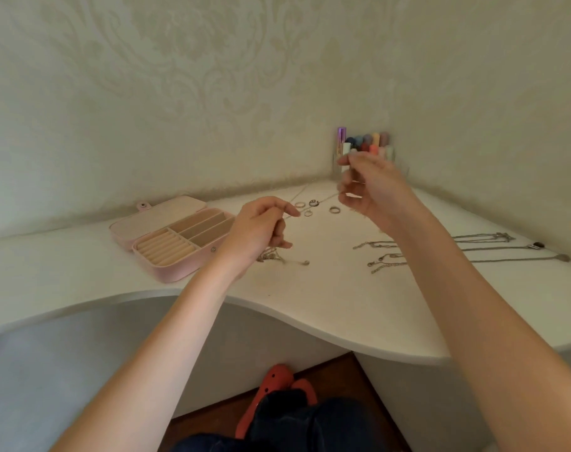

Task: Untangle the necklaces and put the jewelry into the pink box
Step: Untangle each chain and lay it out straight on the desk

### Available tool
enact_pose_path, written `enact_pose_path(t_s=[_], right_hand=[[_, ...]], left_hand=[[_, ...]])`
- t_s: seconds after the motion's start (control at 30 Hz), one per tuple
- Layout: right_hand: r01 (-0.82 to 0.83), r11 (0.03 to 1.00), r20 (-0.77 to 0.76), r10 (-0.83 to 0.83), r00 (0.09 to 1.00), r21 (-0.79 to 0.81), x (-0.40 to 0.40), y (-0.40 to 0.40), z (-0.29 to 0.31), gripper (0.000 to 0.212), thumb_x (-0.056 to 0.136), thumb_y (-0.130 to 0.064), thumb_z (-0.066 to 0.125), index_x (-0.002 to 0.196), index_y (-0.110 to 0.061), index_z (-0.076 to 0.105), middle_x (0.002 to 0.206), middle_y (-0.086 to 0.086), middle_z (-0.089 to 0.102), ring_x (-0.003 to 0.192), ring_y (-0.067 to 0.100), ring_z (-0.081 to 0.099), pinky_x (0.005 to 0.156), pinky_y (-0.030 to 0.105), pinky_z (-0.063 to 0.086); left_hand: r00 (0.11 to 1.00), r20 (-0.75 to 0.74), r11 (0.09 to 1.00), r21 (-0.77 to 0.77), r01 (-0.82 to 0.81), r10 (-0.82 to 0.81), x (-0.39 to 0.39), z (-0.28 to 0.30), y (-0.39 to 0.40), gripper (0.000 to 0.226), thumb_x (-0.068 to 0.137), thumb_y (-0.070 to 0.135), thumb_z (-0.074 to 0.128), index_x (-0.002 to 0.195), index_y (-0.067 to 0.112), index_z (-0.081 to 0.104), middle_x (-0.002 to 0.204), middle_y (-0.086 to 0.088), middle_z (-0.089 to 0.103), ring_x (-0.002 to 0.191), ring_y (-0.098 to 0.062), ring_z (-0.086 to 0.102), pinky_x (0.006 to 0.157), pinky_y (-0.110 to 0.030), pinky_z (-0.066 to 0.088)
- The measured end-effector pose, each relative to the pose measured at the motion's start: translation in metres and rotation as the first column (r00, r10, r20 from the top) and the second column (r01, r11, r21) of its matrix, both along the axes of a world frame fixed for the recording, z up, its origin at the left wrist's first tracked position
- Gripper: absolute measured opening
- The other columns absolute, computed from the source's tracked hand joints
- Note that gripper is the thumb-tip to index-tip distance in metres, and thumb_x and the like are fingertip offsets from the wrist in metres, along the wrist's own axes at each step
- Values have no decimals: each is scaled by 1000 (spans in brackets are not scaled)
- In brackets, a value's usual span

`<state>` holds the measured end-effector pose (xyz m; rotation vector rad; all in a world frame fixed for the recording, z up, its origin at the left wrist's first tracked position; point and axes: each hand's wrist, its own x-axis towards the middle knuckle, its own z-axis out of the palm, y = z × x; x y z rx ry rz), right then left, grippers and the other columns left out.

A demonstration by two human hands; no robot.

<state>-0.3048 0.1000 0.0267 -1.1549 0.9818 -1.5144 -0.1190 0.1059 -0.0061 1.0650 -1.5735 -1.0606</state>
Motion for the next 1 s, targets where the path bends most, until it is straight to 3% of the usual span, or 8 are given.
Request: enact_pose_path(t_s=[0.17, 0.3, 0.4, 0.53, 0.67, 0.87, 0.93, 1.0], right_hand=[[157, 987, -130, -160, 979, -28, -26, 8, 14, 23, 99, -26, 47, 87, -14, 62, 49, -7, 43, 47, 9, 40, 49, 21, 37], [299, 951, -228, -308, 924, -72, -32, 16, 12, 26, 99, -23, 47, 81, -16, 63, 45, -12, 38, 42, 9, 30, 45, 22, 28], [412, 905, -268, -426, 864, -110, -36, 25, 10, 25, 98, -24, 46, 79, -19, 61, 54, -9, 42, 43, 10, 30, 42, 21, 28], [361, 923, -294, -384, 875, -133, -43, 34, 7, 24, 98, -24, 46, 81, -17, 62, 55, -3, 39, 45, 11, 32, 44, 22, 30], [406, 902, -359, -431, 828, -146, -66, 42, 5, 22, 97, -22, 50, 88, -14, 68, 62, -1, 52, 48, 9, 46, 48, 17, 43], [583, 809, -380, -564, 733, -76, -120, 62, -18, 7, 90, -10, 61, 91, -5, 66, 70, 9, 62, 44, 7, 57, 45, 14, 50], [673, 733, -415, -644, 643, -94, -140, 73, -29, 10, 87, -8, 62, 79, -12, 60, 74, 14, 66, 39, 3, 57, 47, 20, 53], [749, 643, -485, -712, 508, -161, -159, 85, -40, 16, 85, -12, 64, 72, -18, 56, 75, 14, 69, 48, 8, 62, 65, 35, 58]], left_hand=[[958, 249, 984, -138, -113, 144, 9, 3, 0, 25, 89, 7, 42, 87, 13, 66, 58, 2, 43, 48, -13, 36, 47, -22, 33], [832, 475, 943, -293, -157, 286, 6, 5, 4, 15, 88, 12, 49, 83, 10, 63, 64, -5, 58, 47, -15, 45, 39, -21, 34], [802, 479, 925, -303, -230, 357, 7, 5, 4, 24, 91, 9, 40, 80, 6, 62, 61, -5, 56, 46, -17, 43, 42, -24, 31], [949, 294, 993, -45, -109, 118, 9, 8, 13, 34, 91, 4, 33, 81, 5, 65, 51, -4, 42, 32, -8, 32, 35, -16, 22], [960, 229, 982, 132, 132, -160, 13, 5, 23, 29, 97, 8, 41, 88, 8, 69, 51, 5, 37, 45, -7, 31, 41, -16, 23], [872, 396, 956, 66, 287, -289, -15, -5, 34, 22, 97, 15, 50, 99, 15, 72, 57, 13, 54, 52, -2, 40, 50, -14, 31], [860, 429, 955, 17, 296, -274, -34, -10, 40, 20, 95, 17, 53, 101, 16, 72, 62, 13, 62, 53, -3, 44, 50, -14, 32], [852, 451, 950, -26, 312, -268, -52, -16, 46, 18, 95, 19, 53, 94, 19, 71, 74, 7, 69, 57, 2, 49, 52, -9, 32]])
